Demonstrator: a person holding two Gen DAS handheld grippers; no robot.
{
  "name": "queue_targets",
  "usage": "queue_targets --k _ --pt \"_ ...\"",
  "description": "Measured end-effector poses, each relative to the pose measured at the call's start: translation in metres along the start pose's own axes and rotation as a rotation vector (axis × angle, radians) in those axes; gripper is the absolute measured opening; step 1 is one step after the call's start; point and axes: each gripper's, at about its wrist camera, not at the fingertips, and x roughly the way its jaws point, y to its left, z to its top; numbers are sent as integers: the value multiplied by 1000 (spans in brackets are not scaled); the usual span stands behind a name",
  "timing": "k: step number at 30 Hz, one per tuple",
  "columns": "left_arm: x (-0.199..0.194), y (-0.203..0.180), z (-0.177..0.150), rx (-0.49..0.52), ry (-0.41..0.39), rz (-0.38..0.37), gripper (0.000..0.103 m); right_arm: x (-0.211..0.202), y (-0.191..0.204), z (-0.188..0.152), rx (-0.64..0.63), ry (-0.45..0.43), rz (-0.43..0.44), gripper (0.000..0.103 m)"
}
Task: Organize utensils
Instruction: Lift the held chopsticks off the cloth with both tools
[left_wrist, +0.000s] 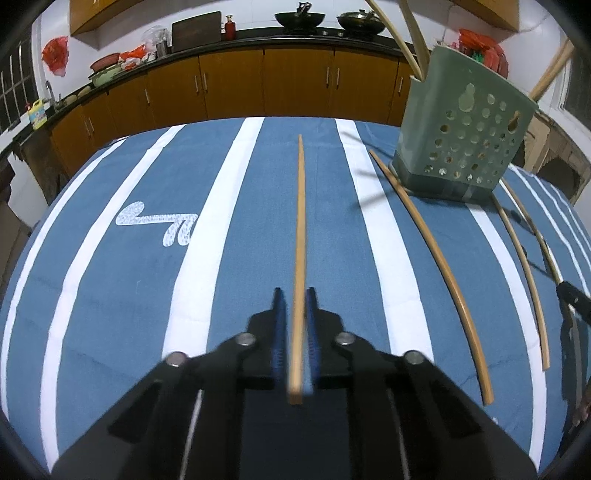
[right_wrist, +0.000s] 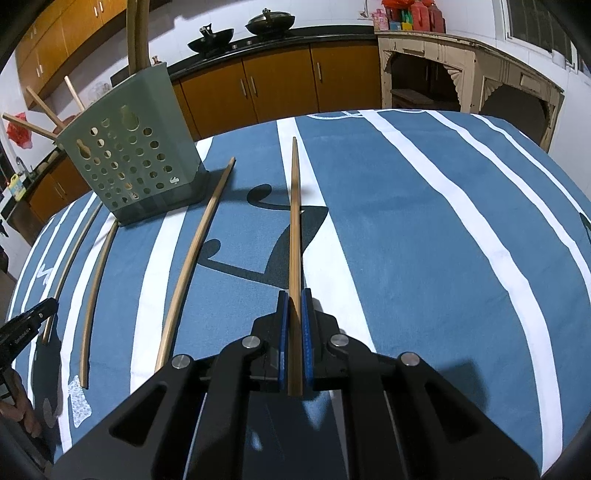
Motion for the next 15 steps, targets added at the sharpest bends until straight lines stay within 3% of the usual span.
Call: queue_targets --k 7,15 --pt "-18 5 -1 7 6 -33 8 -33 8 4 -44 -91 10 8" --pt "-60 14 9 31 -81 -43 8 -74 13 16 -80 -214 21 8"
